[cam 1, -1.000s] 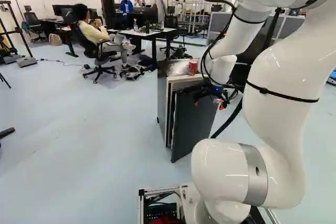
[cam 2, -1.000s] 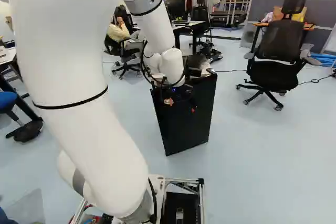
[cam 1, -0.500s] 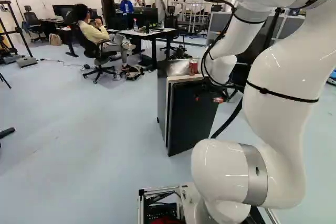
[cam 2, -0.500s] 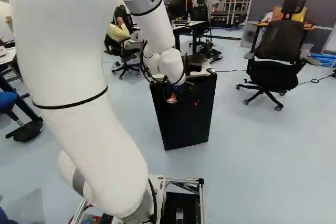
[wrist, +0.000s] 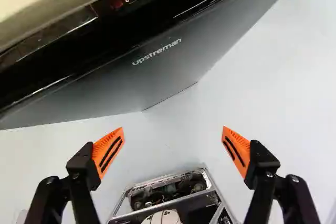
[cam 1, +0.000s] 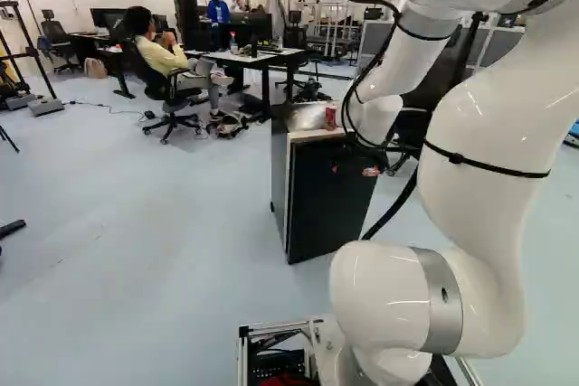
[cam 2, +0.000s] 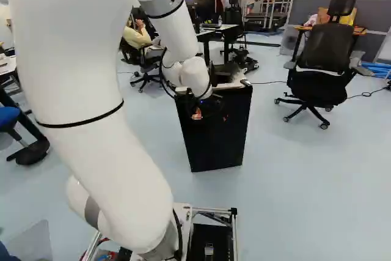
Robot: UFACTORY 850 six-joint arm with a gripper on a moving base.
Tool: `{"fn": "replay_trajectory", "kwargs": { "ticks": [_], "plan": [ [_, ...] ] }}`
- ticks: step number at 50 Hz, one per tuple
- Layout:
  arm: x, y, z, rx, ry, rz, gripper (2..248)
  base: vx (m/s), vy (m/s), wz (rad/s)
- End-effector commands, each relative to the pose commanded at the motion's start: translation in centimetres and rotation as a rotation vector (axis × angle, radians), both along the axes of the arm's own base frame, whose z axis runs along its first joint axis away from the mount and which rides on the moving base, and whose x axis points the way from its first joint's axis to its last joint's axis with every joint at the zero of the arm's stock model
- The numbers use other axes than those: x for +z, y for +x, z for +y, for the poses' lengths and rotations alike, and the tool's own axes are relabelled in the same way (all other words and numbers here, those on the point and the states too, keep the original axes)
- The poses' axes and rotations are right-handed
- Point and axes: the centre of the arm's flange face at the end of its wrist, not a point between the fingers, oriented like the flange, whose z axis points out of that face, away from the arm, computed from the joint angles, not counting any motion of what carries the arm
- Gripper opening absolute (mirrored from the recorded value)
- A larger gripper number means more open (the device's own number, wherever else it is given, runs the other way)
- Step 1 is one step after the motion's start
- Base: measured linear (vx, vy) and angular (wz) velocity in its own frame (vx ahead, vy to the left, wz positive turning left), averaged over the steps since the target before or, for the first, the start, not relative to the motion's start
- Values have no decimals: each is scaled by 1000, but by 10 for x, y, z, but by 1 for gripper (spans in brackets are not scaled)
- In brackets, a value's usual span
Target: Grab a drink from the fridge
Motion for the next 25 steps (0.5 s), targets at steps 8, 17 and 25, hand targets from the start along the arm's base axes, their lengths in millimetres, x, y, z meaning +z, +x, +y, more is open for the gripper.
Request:
{"fn": "replay_trajectory", "kwargs": {
  "ticks": [8, 17, 25],
  "plan": [
    [0, 5, 6, 15, -4, -13, 247, 0, 0, 0],
    [1, 10, 11, 30, -5, -20, 247, 0, 0, 0],
    [1, 14, 15, 41, -6, -21, 247, 0, 0, 0]
  ]
}}
